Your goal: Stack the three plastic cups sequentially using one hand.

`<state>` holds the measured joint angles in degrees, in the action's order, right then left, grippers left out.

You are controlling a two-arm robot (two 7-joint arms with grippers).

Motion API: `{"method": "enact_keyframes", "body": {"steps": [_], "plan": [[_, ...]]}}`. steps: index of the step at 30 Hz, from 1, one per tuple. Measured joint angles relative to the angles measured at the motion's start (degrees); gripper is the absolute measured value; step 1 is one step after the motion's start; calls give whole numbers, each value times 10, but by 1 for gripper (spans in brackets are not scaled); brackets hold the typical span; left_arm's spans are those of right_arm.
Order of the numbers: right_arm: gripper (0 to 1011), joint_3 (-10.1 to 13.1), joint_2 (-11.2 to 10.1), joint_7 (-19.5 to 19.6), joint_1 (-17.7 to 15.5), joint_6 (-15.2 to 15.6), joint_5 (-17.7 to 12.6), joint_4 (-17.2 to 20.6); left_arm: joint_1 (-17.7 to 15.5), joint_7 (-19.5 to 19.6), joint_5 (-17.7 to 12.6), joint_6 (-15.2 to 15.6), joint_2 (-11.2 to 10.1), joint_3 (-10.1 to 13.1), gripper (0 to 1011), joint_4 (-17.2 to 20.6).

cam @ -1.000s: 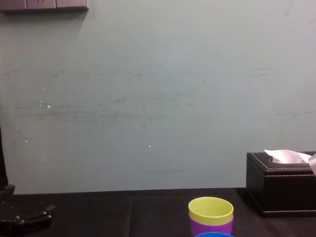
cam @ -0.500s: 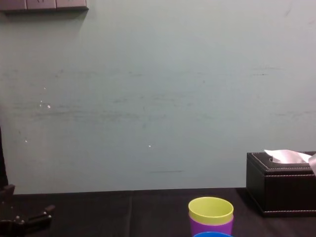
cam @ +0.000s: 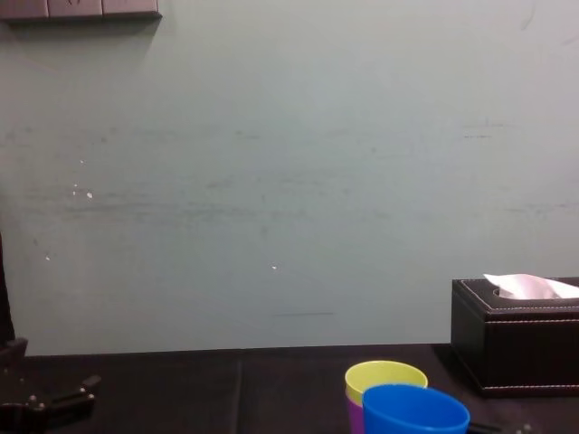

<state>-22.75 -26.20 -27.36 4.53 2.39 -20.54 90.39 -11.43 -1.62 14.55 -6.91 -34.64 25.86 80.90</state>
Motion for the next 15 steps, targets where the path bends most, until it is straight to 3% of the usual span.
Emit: {"method": "enact_keyframes", "body": {"steps": [15], "plan": [[716,-2,-31,2,18,47,-14,77,0,0,0,0,0,0,1011,0]]}}
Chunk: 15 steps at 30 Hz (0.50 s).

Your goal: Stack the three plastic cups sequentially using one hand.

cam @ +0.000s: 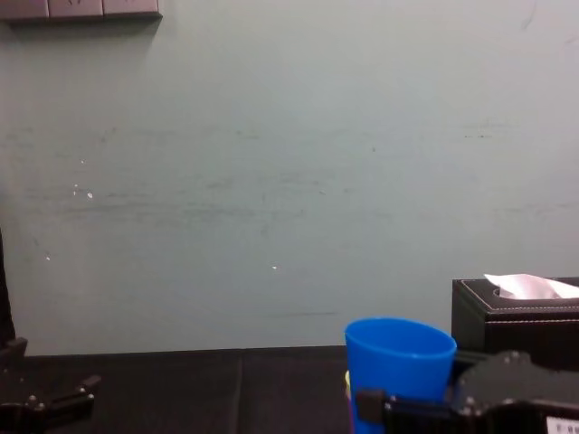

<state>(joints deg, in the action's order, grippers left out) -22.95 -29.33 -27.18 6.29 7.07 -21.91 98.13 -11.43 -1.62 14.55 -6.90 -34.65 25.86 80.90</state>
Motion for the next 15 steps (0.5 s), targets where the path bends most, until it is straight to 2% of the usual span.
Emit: {"method": "enact_keyframes", "body": {"steps": [15], "plan": [[715,-8,-5,1,43,20,-14,7,0,0,0,0,0,0,1011,0]]}}
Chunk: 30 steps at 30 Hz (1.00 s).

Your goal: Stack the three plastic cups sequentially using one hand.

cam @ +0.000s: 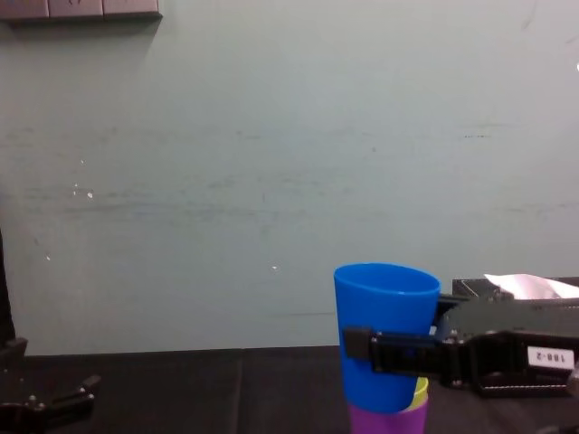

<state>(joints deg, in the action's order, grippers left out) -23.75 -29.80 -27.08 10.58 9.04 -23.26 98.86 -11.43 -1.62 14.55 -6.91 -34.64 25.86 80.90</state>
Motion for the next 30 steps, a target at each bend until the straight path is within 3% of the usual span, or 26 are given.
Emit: {"method": "enact_keyframes", "body": {"steps": [15,30], "plan": [[715,-5,10,11,49,12,-10,-37,0,0,0,0,0,0,1011,0],[715,-21,28,13,93,15,15,-98,0,0,0,0,0,0,1011,0]]}}
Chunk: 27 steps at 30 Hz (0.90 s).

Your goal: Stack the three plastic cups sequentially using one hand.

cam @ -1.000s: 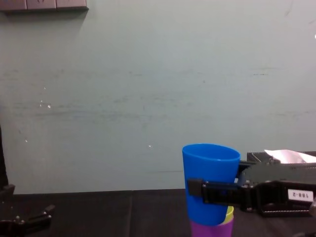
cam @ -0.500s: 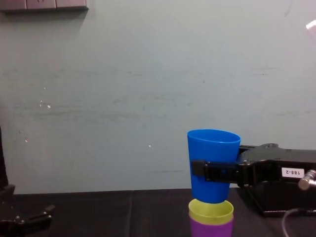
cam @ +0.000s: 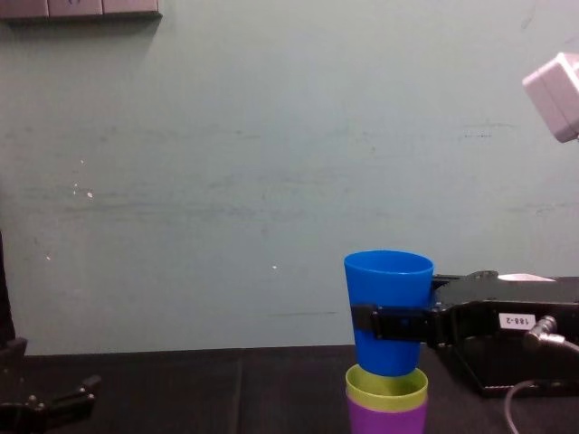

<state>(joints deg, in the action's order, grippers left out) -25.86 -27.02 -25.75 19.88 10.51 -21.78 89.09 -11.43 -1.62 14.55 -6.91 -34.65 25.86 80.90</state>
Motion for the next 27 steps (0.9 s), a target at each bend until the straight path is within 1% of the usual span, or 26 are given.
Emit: {"method": "enact_keyframes", "body": {"steps": [12,27], "plan": [[715,-3,5,-4,5,-4,7,-18,0,0,0,0,0,0,1011,0],[715,-2,12,-8,2,-24,15,-33,0,0,0,0,0,0,1011,0]]}}
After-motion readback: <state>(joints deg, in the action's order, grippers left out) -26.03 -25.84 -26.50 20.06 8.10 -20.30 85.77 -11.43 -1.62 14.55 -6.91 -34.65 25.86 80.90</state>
